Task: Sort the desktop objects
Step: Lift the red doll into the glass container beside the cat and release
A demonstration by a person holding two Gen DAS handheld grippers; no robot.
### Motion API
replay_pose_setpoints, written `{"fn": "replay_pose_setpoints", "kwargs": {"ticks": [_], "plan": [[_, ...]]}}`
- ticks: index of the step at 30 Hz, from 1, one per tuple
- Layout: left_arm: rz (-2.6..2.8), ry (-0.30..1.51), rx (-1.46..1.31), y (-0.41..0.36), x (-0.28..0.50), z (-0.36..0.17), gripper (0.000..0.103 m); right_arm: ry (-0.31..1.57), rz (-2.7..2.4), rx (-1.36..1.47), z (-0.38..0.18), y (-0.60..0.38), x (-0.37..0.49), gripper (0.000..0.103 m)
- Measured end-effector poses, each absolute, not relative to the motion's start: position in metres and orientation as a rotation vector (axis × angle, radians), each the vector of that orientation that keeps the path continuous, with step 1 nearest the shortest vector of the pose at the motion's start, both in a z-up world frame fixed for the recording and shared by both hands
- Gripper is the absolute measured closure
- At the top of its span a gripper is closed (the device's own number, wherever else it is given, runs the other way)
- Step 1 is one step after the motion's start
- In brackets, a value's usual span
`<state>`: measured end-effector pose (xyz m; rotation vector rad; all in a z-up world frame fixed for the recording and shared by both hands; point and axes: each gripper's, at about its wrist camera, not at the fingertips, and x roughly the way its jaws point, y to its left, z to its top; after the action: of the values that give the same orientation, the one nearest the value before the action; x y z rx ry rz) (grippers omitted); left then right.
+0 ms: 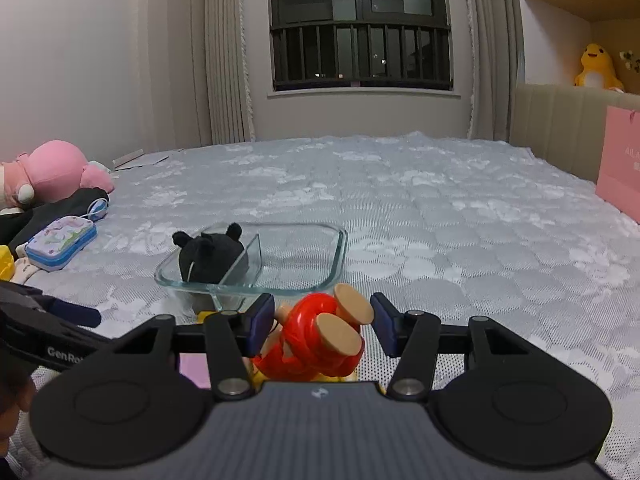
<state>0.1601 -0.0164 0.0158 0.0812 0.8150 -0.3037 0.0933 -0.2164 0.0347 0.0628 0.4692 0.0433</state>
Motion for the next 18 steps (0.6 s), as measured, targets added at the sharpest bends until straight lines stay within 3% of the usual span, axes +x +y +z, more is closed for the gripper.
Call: {"fn": "replay_pose_setpoints", "kwargs": {"ticks": [18], "plan": [[-0.347,0.776,0.101,-0.024,0.145,0.026,0.000,0.393,0.067,0.029,0.085,-0.213,0.094,0.048]]}}
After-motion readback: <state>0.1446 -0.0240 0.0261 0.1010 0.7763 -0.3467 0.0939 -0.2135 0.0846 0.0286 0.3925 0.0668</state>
